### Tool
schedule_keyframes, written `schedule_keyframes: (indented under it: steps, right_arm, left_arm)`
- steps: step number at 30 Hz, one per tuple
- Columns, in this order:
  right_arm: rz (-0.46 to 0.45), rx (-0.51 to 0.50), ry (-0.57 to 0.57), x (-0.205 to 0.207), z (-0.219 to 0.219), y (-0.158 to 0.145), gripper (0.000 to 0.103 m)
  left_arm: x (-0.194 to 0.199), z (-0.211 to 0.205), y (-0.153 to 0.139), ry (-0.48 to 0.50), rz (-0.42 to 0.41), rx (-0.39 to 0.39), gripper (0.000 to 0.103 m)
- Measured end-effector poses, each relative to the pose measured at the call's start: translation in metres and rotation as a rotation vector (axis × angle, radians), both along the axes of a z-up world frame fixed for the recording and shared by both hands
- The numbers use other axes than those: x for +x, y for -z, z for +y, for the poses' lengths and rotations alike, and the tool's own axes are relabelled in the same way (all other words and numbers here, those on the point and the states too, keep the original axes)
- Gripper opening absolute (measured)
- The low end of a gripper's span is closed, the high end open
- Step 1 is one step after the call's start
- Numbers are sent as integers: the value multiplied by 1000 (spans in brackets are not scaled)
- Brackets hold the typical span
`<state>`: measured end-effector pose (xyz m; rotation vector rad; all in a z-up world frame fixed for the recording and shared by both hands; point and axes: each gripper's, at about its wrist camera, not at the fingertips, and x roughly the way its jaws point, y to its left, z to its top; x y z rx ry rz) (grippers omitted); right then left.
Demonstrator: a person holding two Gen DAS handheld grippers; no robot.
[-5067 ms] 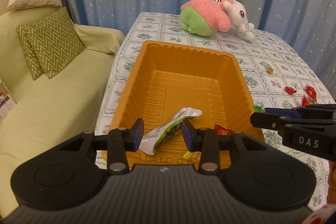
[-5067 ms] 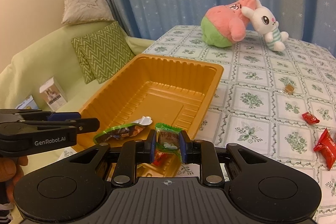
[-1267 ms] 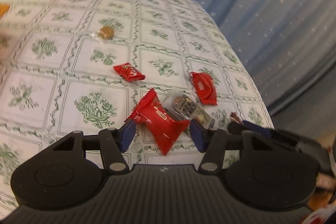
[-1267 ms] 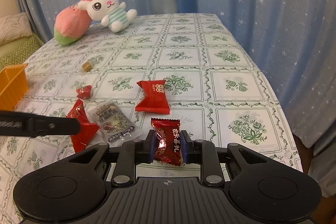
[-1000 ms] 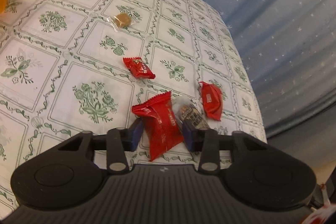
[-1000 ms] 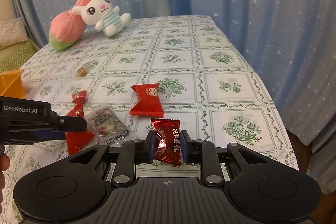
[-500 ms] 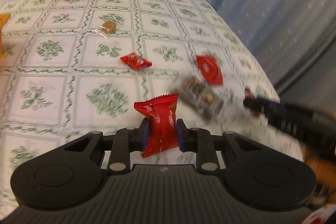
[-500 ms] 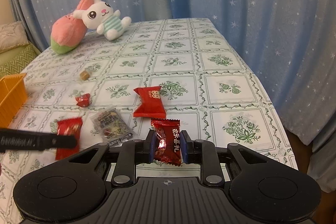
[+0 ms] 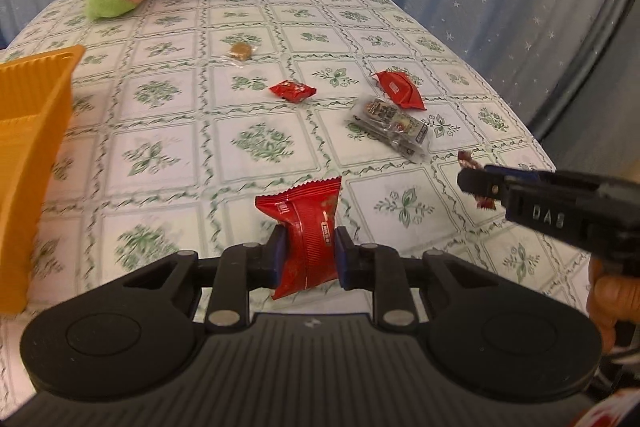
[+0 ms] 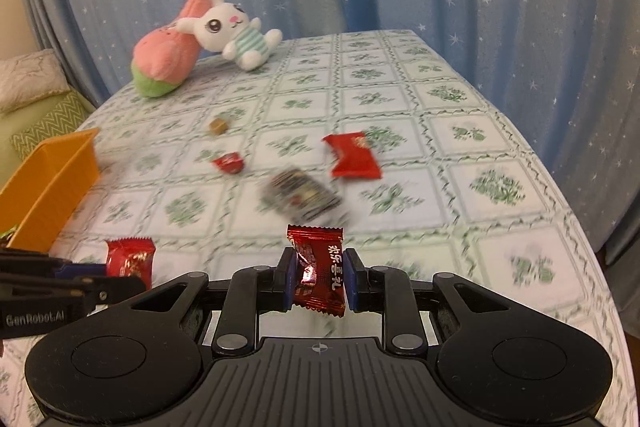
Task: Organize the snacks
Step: 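Carry the red packet in the left tool and dark red candy in the right tool over the orange tray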
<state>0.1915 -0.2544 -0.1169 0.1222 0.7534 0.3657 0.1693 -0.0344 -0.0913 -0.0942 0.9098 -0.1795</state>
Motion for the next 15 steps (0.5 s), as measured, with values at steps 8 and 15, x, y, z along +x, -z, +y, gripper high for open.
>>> schedule_keyframes:
  steps: [8, 15]
  right_arm:
    - [11, 13, 44, -49, 13, -11, 25]
    - [21, 5, 40, -80, 25, -24, 25]
  left_arm:
    - [-35, 14, -19, -15, -23, 17, 22]
    - [-61, 18, -34, -8, -44, 14, 22]
